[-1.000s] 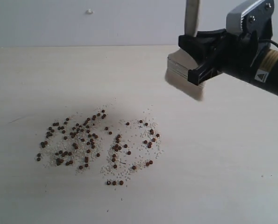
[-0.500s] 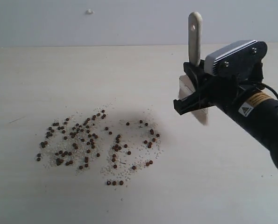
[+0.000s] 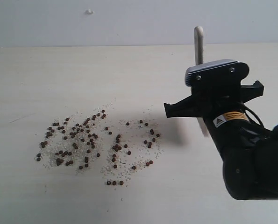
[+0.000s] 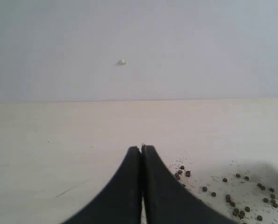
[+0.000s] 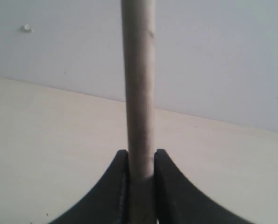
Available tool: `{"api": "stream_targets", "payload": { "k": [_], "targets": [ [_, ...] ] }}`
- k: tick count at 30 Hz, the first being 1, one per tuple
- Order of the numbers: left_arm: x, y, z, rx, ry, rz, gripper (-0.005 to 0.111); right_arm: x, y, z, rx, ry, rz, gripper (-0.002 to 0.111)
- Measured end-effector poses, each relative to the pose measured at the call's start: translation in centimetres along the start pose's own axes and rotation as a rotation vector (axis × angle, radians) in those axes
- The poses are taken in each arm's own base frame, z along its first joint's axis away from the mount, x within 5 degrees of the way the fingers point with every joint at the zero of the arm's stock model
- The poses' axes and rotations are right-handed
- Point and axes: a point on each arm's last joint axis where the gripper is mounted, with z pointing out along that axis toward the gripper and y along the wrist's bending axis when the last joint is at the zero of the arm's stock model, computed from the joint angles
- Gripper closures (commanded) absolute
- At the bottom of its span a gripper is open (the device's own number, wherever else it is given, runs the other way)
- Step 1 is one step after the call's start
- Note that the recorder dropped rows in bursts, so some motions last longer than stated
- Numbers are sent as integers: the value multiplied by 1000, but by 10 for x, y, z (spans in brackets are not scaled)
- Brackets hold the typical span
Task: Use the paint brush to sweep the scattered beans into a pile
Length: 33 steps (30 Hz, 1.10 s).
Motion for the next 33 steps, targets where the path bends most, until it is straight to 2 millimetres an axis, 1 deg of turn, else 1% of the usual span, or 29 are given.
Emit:
{"api": "stream_targets", "payload": {
  "k": [4,8,14,19,22,26,28,29,30,32,33],
  "targets": [
    [0,0,0,0,0,0,107,8,14,15,1,16,-10,108],
    [0,0,0,0,0,0,107,13,28,29,-25,69,1,108],
    [0,0,0,0,0,0,107,4,48,46,-71,95,-7,108],
    [0,0,0,0,0,0,107,-1,56,52,-110,133,6,108],
    [0,0,0,0,0,0,107,-2,58,54,-111,128,3,108],
    [0,0,0,0,0,0,107,-7,54,56,-54,19,-51,108],
    [0,0,0,0,0,0,107,-18,55,56,-76,-111,-124,108],
    [0,0,0,0,0,0,107,-24,60,58,-154,-188,-191,108],
    [0,0,0,0,0,0,107,-26,61,59,-200,-222,-226,108],
    [0,0,0,0,0,0,107,-28,58,66,-304,-276,-296,108],
    [0,0,0,0,0,0,107,-26,51,72,-348,-271,-298,108]
  ]
}}
